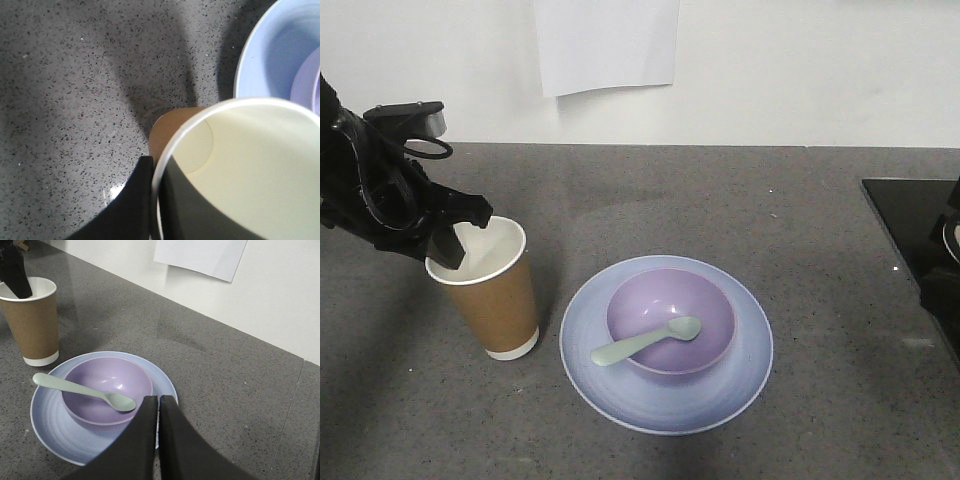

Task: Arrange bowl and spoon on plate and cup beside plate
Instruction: 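Lower the paper cup onto the counter beside the plate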

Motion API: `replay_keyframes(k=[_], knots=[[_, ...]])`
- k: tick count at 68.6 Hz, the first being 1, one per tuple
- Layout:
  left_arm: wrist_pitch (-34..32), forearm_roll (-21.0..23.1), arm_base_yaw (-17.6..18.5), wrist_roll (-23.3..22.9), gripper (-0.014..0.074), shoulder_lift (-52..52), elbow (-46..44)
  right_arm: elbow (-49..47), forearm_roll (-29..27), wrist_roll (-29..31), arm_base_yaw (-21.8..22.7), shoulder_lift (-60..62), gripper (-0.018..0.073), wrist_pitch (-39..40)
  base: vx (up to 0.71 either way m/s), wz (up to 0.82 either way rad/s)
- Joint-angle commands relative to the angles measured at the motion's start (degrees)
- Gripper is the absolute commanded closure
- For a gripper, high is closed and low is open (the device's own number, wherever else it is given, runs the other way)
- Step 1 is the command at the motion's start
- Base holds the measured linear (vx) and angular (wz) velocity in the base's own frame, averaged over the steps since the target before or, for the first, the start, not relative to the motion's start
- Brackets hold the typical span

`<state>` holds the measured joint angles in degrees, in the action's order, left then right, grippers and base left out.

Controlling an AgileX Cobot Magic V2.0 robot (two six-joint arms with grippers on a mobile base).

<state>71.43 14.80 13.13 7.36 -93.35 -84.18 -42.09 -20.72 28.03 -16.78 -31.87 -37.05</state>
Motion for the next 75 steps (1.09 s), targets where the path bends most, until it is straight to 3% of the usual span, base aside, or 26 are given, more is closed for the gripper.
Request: replay_keyframes(k=[1, 38, 75], knots=[[0.2, 2.5, 0.4, 0.0, 0.0603, 0.4, -1.2, -1.2, -0.7, 0.3, 0.3, -0.2, 0.0561, 3.6, 0.00, 0.00], [0.2, 2.4, 0.4, 1.0, 0.0577, 0.1, -1.2, -1.2, -0.7, 0.3, 0.3, -0.2, 0.0561, 3.4, 0.00, 0.00], [0.2, 4.4, 0.4, 1.6, 0.0317, 0.3, -1.2, -1.2, -0.7, 0.3, 0.3, -0.2, 0.0561, 3.4, 0.00, 0.00]])
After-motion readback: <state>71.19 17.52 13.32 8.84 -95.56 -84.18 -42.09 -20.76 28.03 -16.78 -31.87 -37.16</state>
